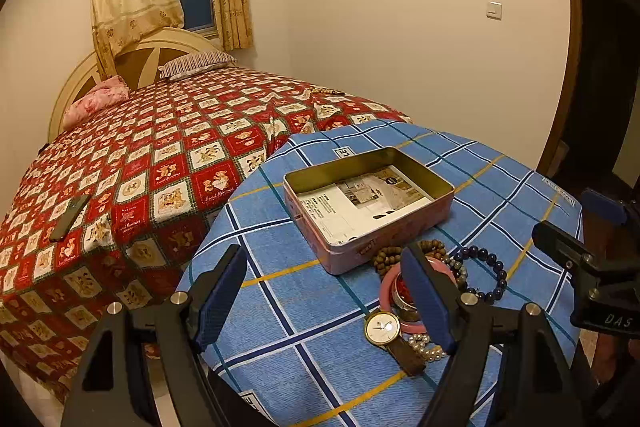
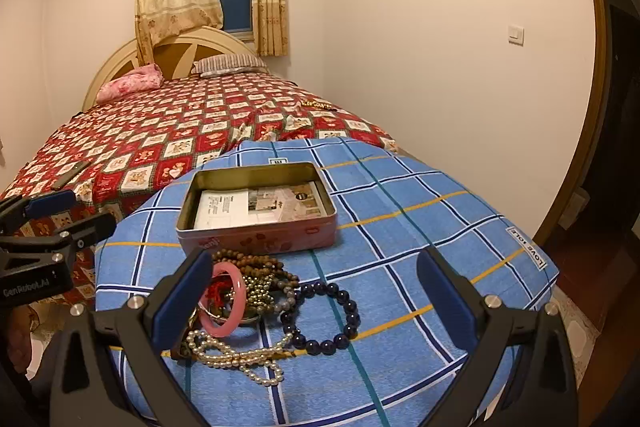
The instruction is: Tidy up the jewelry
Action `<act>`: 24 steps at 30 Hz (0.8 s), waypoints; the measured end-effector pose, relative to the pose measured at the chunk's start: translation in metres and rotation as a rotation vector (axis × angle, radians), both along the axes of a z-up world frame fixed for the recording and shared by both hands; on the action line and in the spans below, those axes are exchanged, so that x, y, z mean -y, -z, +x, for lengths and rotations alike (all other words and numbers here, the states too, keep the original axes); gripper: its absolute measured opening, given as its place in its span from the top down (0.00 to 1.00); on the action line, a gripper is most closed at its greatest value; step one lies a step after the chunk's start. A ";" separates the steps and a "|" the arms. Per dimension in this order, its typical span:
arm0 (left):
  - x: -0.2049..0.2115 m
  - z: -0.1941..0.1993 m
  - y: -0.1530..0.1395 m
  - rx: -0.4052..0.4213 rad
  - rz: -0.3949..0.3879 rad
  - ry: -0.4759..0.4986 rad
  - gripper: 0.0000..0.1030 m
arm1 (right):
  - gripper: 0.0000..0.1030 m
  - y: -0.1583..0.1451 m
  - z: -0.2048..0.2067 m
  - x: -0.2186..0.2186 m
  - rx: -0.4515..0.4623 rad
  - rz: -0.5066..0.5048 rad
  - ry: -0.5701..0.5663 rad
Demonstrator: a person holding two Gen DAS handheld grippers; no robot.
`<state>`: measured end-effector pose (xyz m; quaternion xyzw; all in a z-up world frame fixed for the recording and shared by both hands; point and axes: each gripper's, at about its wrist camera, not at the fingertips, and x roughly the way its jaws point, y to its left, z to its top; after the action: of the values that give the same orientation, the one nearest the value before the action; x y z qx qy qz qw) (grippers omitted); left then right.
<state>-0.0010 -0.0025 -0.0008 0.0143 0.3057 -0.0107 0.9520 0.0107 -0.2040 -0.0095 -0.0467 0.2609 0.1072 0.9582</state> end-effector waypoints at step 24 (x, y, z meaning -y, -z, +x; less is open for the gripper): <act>-0.001 -0.001 0.002 -0.001 0.006 -0.002 0.23 | 0.00 0.000 0.000 0.002 0.001 0.002 0.002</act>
<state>-0.0016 -0.0016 -0.0030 0.0167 0.3061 -0.0089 0.9518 0.0111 -0.2060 -0.0094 -0.0454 0.2604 0.1066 0.9585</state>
